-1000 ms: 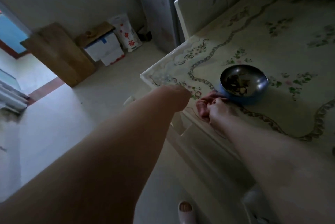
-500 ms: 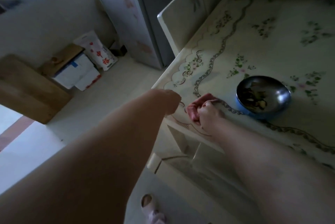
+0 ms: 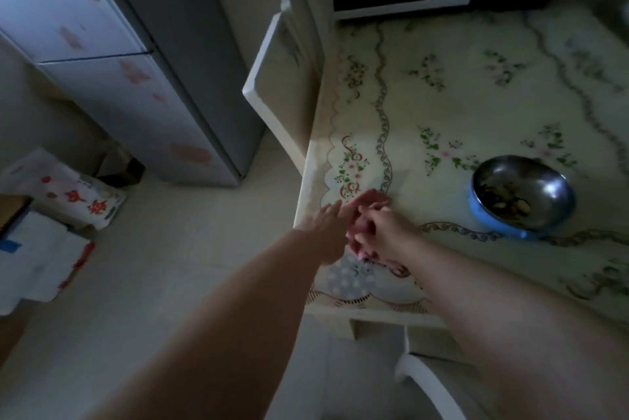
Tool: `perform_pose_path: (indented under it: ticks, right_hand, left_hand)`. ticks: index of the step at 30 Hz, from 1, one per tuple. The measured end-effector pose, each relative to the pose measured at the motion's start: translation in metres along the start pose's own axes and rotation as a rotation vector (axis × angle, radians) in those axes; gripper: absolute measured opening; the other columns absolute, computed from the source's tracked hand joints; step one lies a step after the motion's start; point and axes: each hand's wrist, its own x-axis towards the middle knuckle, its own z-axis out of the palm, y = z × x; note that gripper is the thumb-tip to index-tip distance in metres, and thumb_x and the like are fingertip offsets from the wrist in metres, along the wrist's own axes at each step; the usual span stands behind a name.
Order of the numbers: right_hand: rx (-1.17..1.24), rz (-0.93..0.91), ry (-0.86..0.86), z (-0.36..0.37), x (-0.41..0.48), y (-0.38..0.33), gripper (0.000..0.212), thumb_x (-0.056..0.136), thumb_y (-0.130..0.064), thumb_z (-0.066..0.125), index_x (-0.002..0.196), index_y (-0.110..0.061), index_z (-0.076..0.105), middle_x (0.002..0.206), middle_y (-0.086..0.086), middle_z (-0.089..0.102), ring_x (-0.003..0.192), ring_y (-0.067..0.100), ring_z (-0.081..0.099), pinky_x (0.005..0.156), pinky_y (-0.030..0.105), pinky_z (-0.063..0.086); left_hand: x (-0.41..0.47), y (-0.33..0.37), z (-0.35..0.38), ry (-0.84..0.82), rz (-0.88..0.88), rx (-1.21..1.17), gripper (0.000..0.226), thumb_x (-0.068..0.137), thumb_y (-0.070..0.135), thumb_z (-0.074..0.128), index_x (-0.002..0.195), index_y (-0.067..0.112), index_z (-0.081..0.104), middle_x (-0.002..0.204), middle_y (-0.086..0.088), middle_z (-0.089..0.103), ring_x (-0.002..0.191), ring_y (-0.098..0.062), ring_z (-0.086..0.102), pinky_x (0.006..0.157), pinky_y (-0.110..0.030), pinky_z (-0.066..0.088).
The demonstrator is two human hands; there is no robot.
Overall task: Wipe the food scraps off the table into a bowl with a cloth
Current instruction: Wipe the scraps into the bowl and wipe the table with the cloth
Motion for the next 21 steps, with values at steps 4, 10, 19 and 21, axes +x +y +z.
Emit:
perform_pose_path:
  ticks: [4,10,19,21]
  right_hand:
    - [-0.228,0.067,0.200,-0.021,-0.010,0.033,0.032,0.095,-0.029,0.044,0.123,-0.025,0.058,0.122,0.001,0.063,0.109,0.024,0.060,0.086,0.033,0.046]
    - [-0.248,0.144,0.251,-0.035,0.002,0.060,0.021,0.094,-0.021,0.040,0.100,-0.023,0.061,0.105,-0.001,0.063,0.092,0.022,0.061,0.070,0.031,0.041]
    - [-0.187,0.171,0.376,-0.055,0.072,0.052,0.021,0.095,-0.019,0.040,0.099,-0.019,0.061,0.101,-0.001,0.063,0.083,0.019,0.061,0.067,0.028,0.042]
    - [-0.194,0.202,0.410,-0.056,0.078,0.059,0.024,0.098,-0.021,0.037,0.098,-0.015,0.060,0.095,0.002,0.063,0.074,0.017,0.056,0.065,0.030,0.046]
  left_hand:
    - [0.037,0.024,0.023,-0.073,-0.007,0.003,0.084,0.096,0.051,0.042,0.154,0.024,-0.013,0.160,-0.007,-0.021,0.149,-0.026,-0.015,0.120,-0.048,-0.002]
    - [0.089,0.020,0.021,0.011,0.048,0.058,0.076,0.098,0.057,0.025,0.154,0.021,-0.011,0.159,-0.004,-0.025,0.148,-0.022,-0.021,0.120,-0.046,-0.011]
    - [0.171,-0.008,-0.025,0.010,-0.009,0.055,0.071,0.100,0.053,0.019,0.153,0.019,-0.013,0.159,-0.004,-0.024,0.148,-0.023,-0.020,0.121,-0.047,-0.007]
    - [0.191,-0.013,-0.032,0.043,-0.033,0.055,0.071,0.100,0.053,0.020,0.154,0.019,-0.010,0.160,-0.005,-0.021,0.149,-0.023,-0.017,0.122,-0.045,-0.005]
